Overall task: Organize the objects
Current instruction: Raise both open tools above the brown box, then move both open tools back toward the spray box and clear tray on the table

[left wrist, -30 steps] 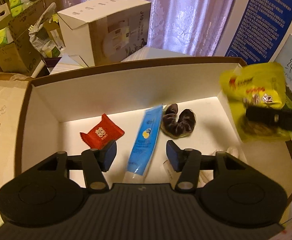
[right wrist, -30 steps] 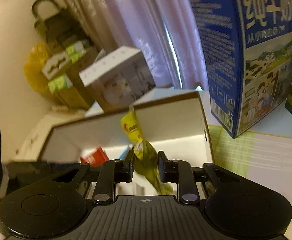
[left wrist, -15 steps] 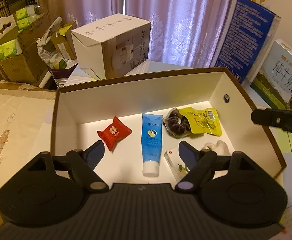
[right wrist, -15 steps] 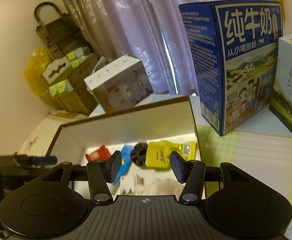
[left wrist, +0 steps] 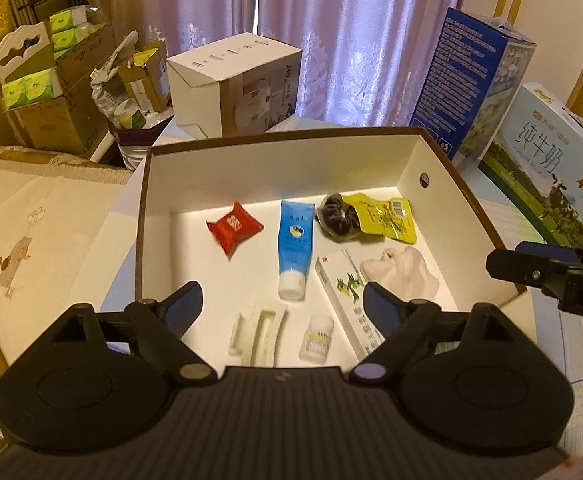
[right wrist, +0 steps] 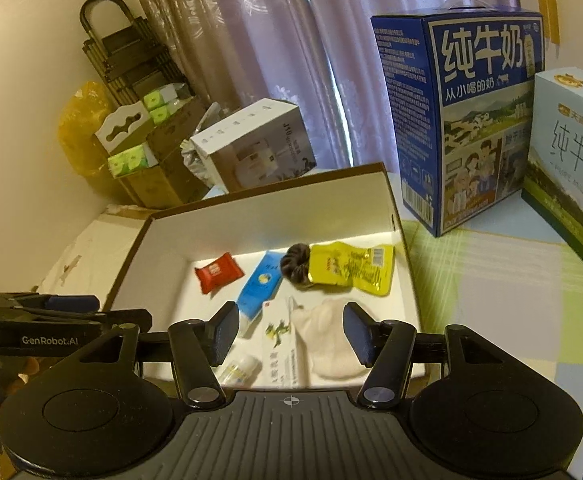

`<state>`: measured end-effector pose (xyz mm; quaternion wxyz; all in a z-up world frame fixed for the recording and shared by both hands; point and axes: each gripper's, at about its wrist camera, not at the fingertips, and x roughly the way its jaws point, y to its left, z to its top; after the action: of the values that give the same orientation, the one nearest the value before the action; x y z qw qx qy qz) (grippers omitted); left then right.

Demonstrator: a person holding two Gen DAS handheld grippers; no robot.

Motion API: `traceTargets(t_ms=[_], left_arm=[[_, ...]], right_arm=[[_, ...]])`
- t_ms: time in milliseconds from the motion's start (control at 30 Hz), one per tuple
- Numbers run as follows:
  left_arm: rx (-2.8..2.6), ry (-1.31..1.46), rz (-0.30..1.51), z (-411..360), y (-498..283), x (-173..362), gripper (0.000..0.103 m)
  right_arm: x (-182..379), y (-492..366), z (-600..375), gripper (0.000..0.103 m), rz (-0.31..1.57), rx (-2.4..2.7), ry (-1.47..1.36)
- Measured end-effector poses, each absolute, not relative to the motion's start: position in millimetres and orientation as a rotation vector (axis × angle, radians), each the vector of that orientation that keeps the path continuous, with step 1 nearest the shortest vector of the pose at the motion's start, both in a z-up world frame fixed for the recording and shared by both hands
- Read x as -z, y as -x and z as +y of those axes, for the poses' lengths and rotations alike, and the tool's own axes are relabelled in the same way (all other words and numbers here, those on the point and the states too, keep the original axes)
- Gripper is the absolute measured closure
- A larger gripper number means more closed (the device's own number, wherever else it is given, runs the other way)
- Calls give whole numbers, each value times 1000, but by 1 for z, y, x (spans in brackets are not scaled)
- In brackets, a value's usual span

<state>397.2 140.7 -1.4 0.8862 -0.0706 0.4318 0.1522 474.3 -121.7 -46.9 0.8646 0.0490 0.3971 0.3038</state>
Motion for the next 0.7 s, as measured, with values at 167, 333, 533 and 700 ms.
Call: traceTargets(t_ms=[167, 333, 533, 700], left_arm=[[-310, 172, 895, 132, -372, -4, 18], [-312, 182, 899, 120, -347, -6, 18], [-301, 186, 909, 104, -324, -8, 18], [-288, 187, 914, 91, -306, -7, 17]], right_arm=[[40, -452, -129, 48, 827, -642, -122], [37, -428, -139, 48, 836, -641, -145], [37, -402, -151, 48, 845, -631, -174], [40, -382, -163, 48, 865, -607, -193]])
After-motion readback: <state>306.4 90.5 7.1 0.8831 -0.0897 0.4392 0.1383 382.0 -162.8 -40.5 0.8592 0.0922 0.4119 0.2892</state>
